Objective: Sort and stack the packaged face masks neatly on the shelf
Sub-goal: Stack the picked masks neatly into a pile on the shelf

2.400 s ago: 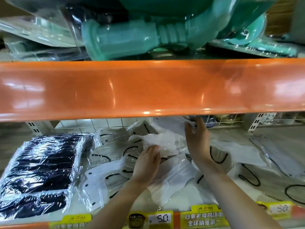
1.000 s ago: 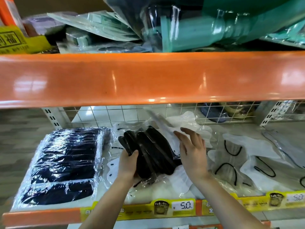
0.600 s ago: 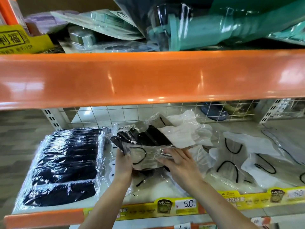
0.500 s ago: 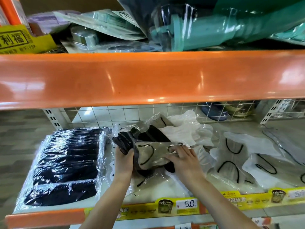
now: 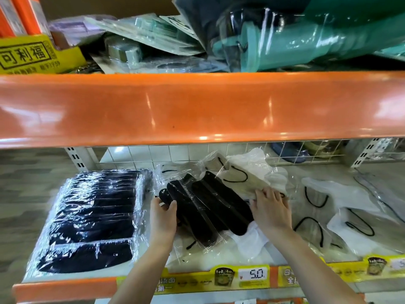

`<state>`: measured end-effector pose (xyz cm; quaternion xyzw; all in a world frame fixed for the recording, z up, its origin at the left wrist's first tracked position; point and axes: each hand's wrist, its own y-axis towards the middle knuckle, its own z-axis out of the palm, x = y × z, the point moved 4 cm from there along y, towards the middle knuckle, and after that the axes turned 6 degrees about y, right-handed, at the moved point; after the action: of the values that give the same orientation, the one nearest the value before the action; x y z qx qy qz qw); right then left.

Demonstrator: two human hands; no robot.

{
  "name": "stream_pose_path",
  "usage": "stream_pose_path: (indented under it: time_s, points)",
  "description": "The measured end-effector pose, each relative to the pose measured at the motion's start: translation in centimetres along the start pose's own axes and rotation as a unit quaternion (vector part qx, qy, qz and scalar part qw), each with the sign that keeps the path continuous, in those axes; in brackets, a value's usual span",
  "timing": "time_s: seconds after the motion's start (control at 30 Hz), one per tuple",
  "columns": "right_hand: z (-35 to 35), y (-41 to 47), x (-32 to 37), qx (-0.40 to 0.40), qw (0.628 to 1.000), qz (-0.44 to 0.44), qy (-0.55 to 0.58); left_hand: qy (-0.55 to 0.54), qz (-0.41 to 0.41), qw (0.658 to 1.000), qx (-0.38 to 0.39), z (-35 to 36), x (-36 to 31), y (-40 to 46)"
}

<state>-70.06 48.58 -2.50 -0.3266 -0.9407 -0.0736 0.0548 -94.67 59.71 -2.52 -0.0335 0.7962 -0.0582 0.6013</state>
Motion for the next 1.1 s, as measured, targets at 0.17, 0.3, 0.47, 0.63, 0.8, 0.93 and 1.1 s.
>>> stream_pose_path:
  time_s: [0.17,0.3,0.47,0.63,0.8,0.93,1.1]
  points:
    - [-0.8,-1.8,3.9,-0.016,0.996,-0.062,0.054,-0.058,-0.046,0.997,0.009,0.3,0.8,0.0]
    - [-0.2,-4.6,9.1,-0.008,0.934,-0.285,0.217,-0.088,-0.034,0.995,0.027,0.4,0.0,-0.3]
    - [1.8,-6.4,11.3,0.048,0.937,-0.326,0.115,-0.06,0.02,0.998,-0.004,-0.8,-1.1,0.5]
    - [1.8,-5.3,10.5,0.062,0.969,-0.229,0.072,-0.094,0.01,0.994,-0.048,-2.9,-1.1,1.4]
    - [1.1,-5.2,10.7,0.113,0.97,-0.206,0.067,-0.172,-0.004,0.978,-0.117,-5.3,-0.9,1.9]
    - [-0.8,-5.1,12.0,0.064,0.968,-0.197,0.139,-0.246,0.005,0.962,-0.118,-7.0,-1.4,2.2]
    - [-2.1,-4.7,15.2,0.158,0.852,-0.149,0.477,-0.207,0.039,0.978,0.0,-7.1,-2.7,2.8]
